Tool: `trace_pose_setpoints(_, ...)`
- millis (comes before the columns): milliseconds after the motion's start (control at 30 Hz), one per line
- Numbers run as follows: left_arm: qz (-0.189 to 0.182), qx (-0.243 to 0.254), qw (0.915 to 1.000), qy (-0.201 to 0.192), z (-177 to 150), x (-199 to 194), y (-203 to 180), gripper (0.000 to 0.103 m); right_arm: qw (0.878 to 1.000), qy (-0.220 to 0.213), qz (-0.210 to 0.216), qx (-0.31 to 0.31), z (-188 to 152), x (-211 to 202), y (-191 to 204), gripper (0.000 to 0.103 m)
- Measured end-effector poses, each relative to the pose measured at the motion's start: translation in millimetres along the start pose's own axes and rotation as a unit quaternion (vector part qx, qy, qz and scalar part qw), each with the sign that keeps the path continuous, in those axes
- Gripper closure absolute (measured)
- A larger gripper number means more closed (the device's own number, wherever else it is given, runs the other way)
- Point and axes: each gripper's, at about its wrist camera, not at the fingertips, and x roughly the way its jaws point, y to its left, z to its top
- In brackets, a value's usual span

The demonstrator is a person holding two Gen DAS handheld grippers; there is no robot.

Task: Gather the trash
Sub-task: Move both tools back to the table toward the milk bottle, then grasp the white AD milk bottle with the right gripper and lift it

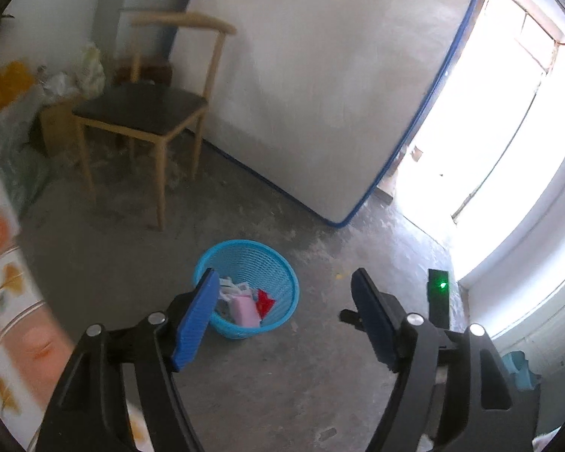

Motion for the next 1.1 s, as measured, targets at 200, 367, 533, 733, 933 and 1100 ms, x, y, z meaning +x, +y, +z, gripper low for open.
trace_pose_setpoints(200,0.049,-0.008,0.9969,-0.061,-39.1,-89.8,19.0,0.023,0.999,0.008,0.032,-0.030,-20.8,-26.4,35.1,0.041)
trace_pose_setpoints(367,0.113,-0.037,0.9863,-0.114,-81.6,-164.9,42.7,0.020,0.995,0.021,0.076,-0.066,-35.9,-37.4,82.1,0.040)
trace_pose_setpoints(533,0.188,-0.050,0.9699,-0.147,-133.1,-224.1,56.9,0.012,0.984,0.058,0.122,-0.115,-66.1,-28.6,147.7,0.038)
trace_pose_setpoints(733,0.277,-0.069,0.9482,-0.140,-210.5,-273.3,74.5,0.011,0.959,0.130,0.167,-0.189,-123.5,2.8,229.0,0.038)
trace_pose_setpoints(933,0.364,-0.120,0.9148,-0.127,-267.2,-285.5,105.0,0.011,0.924,0.221,0.190,-0.245,-188.8,46.5,305.5,0.038)
trace_pose_setpoints(1100,0.388,-0.145,0.9039,-0.106,-279.3,-274.8,130.3,0.011,0.904,0.279,0.193,-0.261,-232.4,68.5,342.4,0.039)
